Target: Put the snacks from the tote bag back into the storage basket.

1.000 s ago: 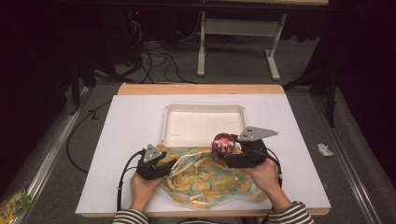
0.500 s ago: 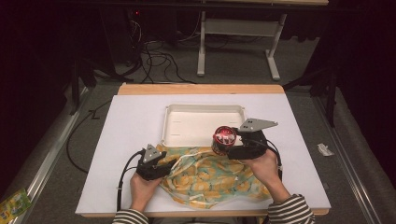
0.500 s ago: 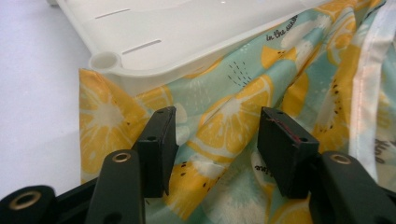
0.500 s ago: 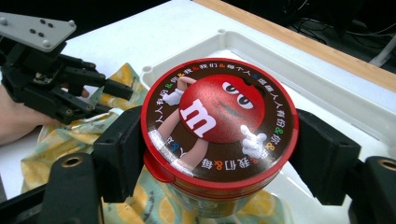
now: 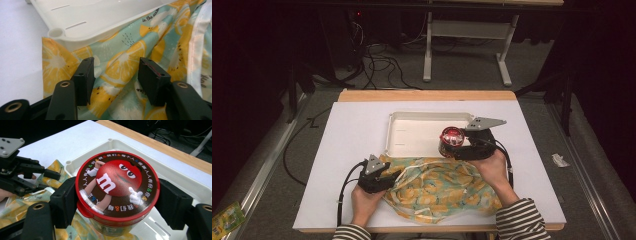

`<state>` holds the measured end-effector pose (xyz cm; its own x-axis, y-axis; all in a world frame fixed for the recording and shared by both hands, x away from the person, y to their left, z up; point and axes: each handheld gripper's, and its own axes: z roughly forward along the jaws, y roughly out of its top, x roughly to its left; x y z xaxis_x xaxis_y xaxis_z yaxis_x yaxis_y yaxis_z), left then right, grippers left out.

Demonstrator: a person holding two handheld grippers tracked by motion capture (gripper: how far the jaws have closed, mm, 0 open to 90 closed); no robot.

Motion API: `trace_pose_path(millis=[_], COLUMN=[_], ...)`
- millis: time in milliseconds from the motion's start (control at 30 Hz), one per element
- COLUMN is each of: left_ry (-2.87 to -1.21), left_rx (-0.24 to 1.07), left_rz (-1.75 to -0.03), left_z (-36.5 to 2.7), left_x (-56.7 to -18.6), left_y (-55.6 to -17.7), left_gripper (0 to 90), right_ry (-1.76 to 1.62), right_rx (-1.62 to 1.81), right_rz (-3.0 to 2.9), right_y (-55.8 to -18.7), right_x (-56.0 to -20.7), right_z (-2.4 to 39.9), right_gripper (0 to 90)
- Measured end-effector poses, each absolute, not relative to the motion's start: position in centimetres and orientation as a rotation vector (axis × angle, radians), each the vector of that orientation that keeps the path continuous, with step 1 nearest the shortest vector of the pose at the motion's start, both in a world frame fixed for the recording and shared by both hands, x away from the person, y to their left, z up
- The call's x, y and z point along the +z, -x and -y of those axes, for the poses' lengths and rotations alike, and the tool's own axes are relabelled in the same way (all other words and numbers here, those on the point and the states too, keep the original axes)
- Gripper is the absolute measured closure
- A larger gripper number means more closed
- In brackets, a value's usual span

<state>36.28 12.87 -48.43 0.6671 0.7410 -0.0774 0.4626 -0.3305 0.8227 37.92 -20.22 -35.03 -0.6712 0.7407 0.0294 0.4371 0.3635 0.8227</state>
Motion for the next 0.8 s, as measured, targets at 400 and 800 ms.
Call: trace_pose_path(millis=[400, 800], left_ry=[-1.992, -1.989], left_rx=[0.394, 0.389], left_rz=[-0.932, -0.935], left_z=[-12.9, -12.9], left_x=[-48.4, -48.4], left_y=[-36.3, -36.3], left_gripper=[47.5, 47.5], right_ry=[-1.085, -1.109], right_rx=[1.177, 1.128], right_rz=[-2.283, -2.288], right_y=[-39.9, -41.9], right_x=[-35.7, -36.5], right_z=[20.1, 20.0], right_gripper=[26.2, 26.1])
